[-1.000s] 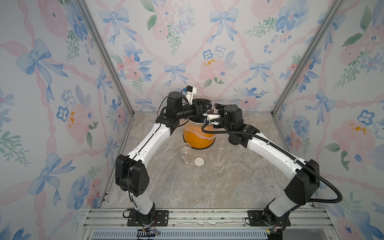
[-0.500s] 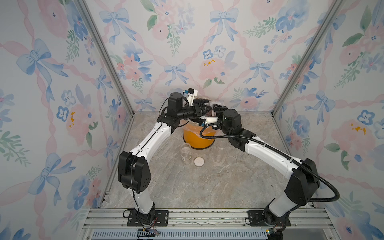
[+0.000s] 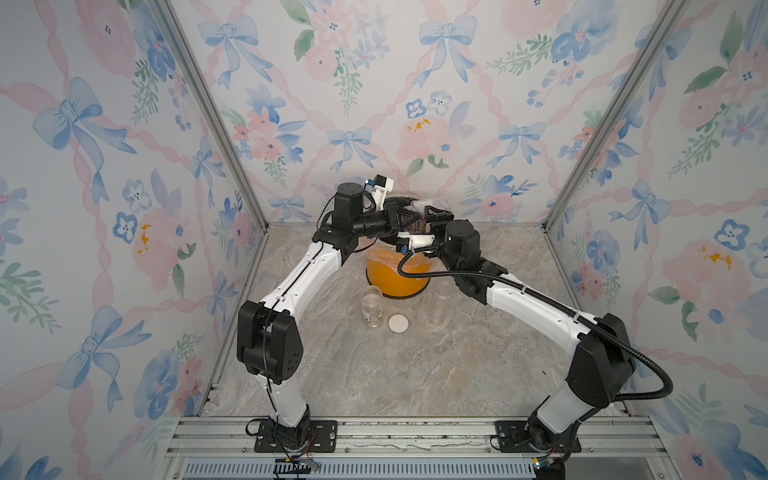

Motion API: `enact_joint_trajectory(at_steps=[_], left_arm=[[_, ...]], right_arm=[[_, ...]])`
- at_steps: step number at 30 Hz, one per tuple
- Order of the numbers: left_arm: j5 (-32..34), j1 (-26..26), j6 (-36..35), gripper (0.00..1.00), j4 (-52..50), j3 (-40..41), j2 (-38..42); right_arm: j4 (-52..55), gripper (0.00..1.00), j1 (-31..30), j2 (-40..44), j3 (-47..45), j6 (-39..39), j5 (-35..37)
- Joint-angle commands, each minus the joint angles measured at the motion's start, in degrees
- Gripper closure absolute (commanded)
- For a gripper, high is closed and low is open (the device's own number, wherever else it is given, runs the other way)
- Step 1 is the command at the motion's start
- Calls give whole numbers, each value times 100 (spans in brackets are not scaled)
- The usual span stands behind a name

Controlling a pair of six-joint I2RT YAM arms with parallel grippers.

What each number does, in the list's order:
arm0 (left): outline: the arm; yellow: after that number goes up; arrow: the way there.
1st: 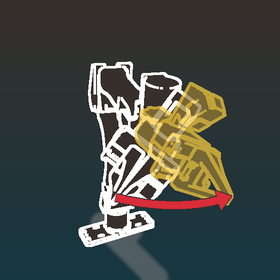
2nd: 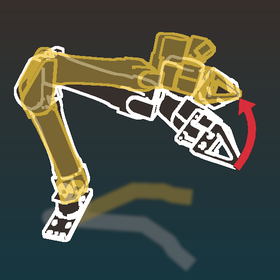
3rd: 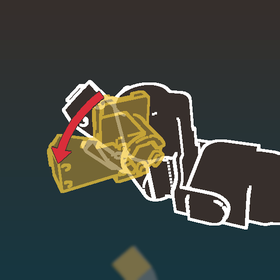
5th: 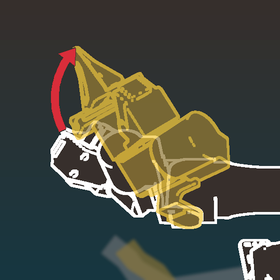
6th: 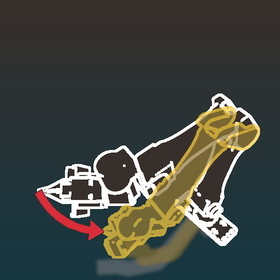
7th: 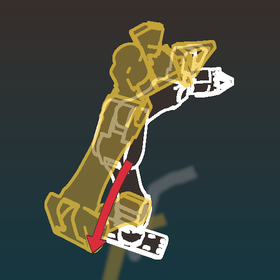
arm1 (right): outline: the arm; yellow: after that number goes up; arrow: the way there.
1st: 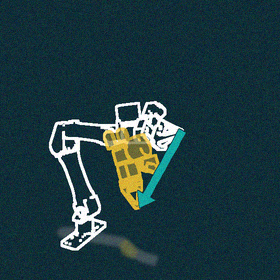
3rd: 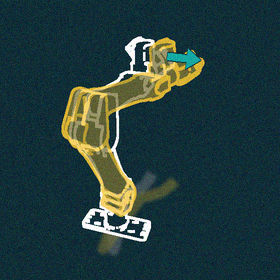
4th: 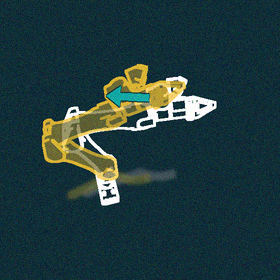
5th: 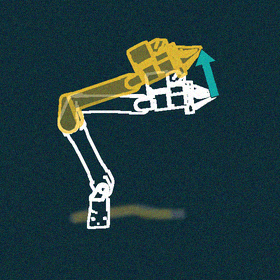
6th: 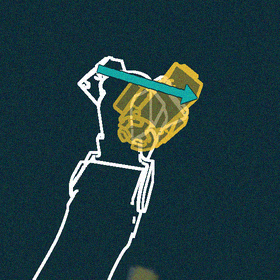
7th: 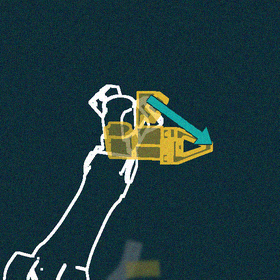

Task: Empty the moldy dried flower tea in the jars
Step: Pour the moldy dried flower tea into the trash bin.

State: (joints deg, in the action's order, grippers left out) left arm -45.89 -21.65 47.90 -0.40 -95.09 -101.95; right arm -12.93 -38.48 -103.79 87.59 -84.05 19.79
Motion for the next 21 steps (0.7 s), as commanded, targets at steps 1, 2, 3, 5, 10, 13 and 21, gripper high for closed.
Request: enact_joint_trajectory(at_steps=[1, 2, 3, 5, 10, 13, 21], left_arm=[[98, -126, -307, 100, -248, 111, -269], [106, -109, -306, 100, -246, 111, -264], [106, -102, -315, 100, -248, 105, -258], [91, -67, -316, 100, -247, 83, -264], [-13, 16, -351, 100, -241, -8, -299], [-124, 34, -397, 100, -247, -89, -342], [-325, 83, -497, 100, -249, -293, -472]], right_arm=[[-71, 59, -284, -276, 27, 403, -406], [-48, 56, -285, -285, 49, 405, -398], [-59, 54, -288, -295, 60, 407, -380], [-83, 45, -289, -308, 72, 421, -349], [88, 33, -264, -285, 159, 513, -336], [206, 27, -242, -268, 219, 555, -344], [383, 16, -162, -179, 259, 684, -349]])
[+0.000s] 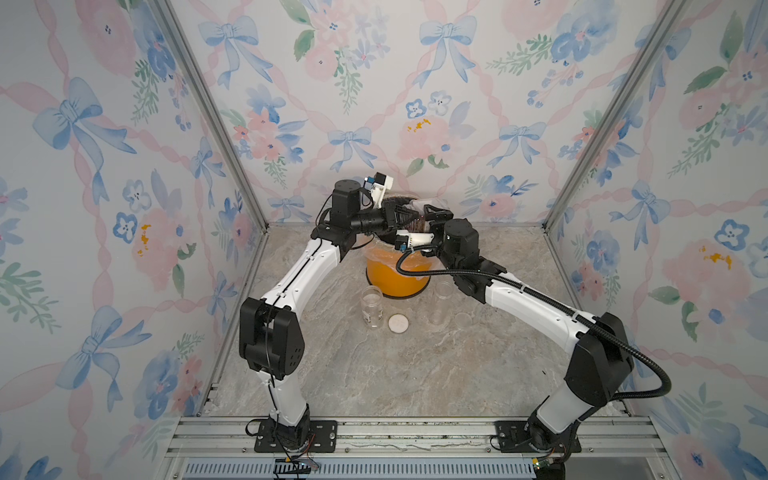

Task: Empty the moldy dried flower tea in the jars
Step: Pour the moldy dried flower tea into the trash bin.

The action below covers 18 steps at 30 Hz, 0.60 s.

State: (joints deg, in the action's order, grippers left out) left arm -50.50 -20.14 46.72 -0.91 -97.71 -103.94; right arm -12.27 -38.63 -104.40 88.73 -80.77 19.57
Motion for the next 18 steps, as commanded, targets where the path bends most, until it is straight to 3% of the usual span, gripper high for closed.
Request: enact_joint_trajectory(at_steps=[1, 14, 18], left_arm=[[145, -69, -391, 100, -191, -29, -272], [94, 15, -373, 100, -195, -112, -277], [24, 27, -372, 100, -192, -147, -324]], right_arm=[[343, 15, -144, -108, 151, 367, -331], [714, 1, -5, 54, 160, 518, -382], [844, 3, 44, 168, 106, 580, -426]])
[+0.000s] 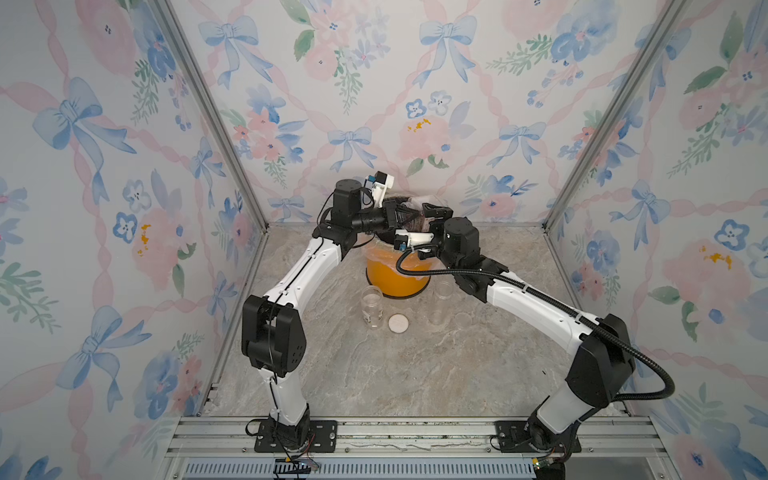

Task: Empty the moldy dried flower tea in the jars
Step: Pour the moldy dried flower tea into the trash bin.

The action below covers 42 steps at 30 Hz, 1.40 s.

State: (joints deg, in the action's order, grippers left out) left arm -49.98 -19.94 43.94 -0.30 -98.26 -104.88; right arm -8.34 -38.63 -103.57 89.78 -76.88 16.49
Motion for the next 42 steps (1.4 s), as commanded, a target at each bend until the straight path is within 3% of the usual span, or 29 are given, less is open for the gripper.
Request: enact_joint_trajectory(at_steps=[1, 13, 15, 19, 24, 27, 30, 33, 42], left_arm=[[-38, 9, -94, 100, -252, -97, -243], [-108, 35, -169, 100, -254, -18, -268], [-115, 42, -180, 100, -252, -19, -272], [-176, 57, -216, 100, -252, 16, -271], [-170, 62, -250, 100, -245, 70, -253], [-136, 61, -243, 100, -252, 79, -257], [-126, 37, -219, 100, -252, 37, -282], [-119, -16, -217, 100, -250, -63, -305], [-13, -235, -114, 100, -245, -634, -541]], right_arm=[[494, 3, 57, 123, -9, 227, -135], [1694, 3, 171, 1149, -47, 1764, -1038], [1819, 3, 260, 1341, -52, 2436, -1282], [1827, 3, 1032, 1688, 180, 5679, -2400], [2062, 1, 2070, 1337, 705, 10214, -2826], [1735, 3, 2391, 1050, 586, 12221, -3355], [819, 3, 2389, 941, 95, 13492, -3511], [330, 3, 2378, 726, -91, 14141, -3647], [-220, 3, 2378, 610, -517, 14802, -3618]])
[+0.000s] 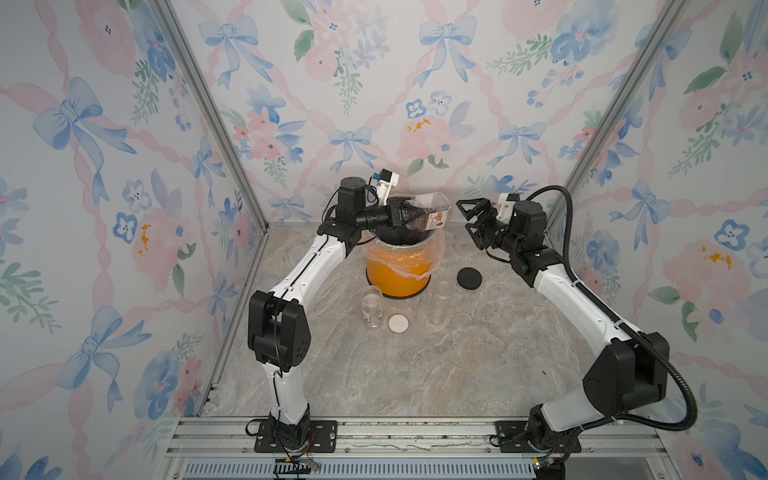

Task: Empty the moldy dried flower tea in the jars
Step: Pour the moldy dried flower tea into the trash bin.

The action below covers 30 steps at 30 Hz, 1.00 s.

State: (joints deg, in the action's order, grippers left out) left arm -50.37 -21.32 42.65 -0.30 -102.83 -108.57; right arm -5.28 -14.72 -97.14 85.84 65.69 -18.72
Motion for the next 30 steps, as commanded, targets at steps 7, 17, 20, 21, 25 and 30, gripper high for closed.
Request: enact_joint_trajectory(at_steps=[7, 17, 20, 21, 25, 30], left_arm=[[115, -233, 53, 100, -243, -295, -278], [229, -303, 130, 100, -165, -298, -344], [216, -308, 155, 100, -149, -291, -362], [207, -315, 163, 100, -138, -282, -364], [163, -336, 180, 100, -135, -277, -384], [158, -395, 226, 100, -93, -299, -419]], right_arm=[[-1405, 3, -61, -99, -518, 1460, 37], [-2134, 3, -370, -68, -1213, 2692, 693], [-2195, 3, -431, -54, -1324, 2758, 871], [-2247, 3, -443, -75, -1318, 2760, 879], [-2326, 3, -547, -175, -1223, 2829, 888], [-2545, 3, -624, -291, -1120, 2888, 1021]])
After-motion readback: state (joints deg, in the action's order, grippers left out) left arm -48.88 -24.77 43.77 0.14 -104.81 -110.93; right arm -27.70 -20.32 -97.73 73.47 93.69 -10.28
